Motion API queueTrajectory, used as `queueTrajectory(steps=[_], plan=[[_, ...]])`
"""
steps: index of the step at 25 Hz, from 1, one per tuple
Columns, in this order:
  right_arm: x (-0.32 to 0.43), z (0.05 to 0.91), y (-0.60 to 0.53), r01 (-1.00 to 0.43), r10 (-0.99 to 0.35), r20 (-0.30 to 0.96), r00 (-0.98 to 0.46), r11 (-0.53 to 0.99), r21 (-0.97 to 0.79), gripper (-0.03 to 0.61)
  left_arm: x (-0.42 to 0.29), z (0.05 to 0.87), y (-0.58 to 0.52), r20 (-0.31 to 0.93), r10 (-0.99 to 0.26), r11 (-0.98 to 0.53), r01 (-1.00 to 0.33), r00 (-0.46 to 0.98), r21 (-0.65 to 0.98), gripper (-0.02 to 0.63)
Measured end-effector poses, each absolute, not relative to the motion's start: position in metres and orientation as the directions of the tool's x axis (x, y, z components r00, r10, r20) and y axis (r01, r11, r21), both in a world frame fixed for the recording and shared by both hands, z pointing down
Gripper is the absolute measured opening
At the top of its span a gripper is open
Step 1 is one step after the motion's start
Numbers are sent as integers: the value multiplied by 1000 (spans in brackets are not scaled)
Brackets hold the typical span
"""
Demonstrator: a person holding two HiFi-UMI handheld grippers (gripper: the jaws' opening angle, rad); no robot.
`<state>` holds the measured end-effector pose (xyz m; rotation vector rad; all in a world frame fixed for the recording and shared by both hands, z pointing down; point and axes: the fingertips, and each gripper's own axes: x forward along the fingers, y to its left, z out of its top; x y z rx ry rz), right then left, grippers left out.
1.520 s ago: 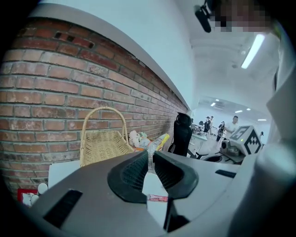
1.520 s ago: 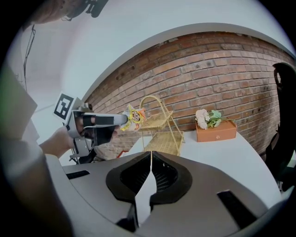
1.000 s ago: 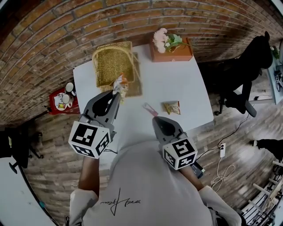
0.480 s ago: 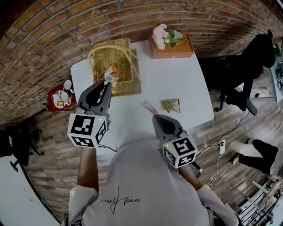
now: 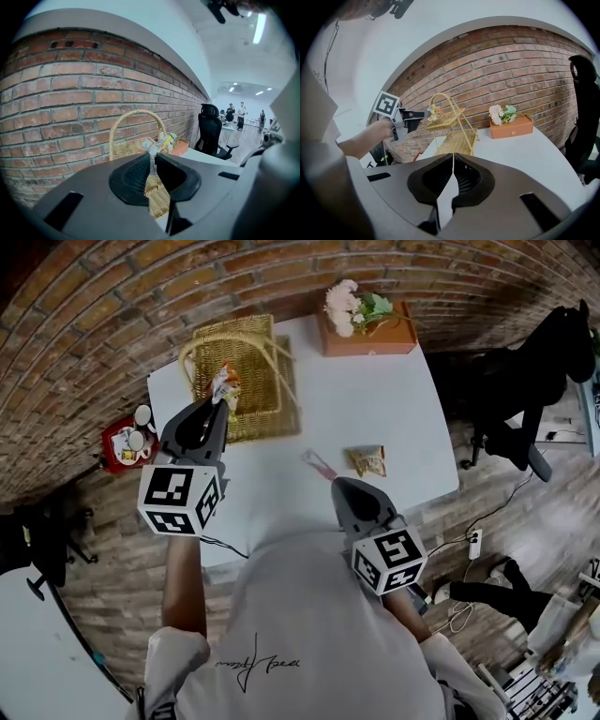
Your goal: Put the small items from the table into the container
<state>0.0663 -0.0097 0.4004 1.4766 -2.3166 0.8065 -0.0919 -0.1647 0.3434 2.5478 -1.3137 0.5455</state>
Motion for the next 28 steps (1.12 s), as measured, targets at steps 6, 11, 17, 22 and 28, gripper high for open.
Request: queueTrajectory(steps=[6,11,17,22,28], plan=[[69,402,-11,-892,-737,508,-446,321,-318,21,-89,356,-169,449,-736,-565,-825,506,4,49],[69,404,-10,-890,-735,510,-448,311,-333,21,-90,365,-173,460,-738,-554,-833,493,4,49],[67,404,-12,-888,-732,510,-452,315,-334,21,-96,374,-177,470,-746,-525,-851,471,20,49],[63,404,-12,-886,-727,513,-456,321,-334,21,-95,376,-177,484,-743,-524,-852,461,7,49],[58,403,-11,-878,-717,512,-473,337,-339,21,-95,378,-176,484,-737,-524,-851,472,31,49]])
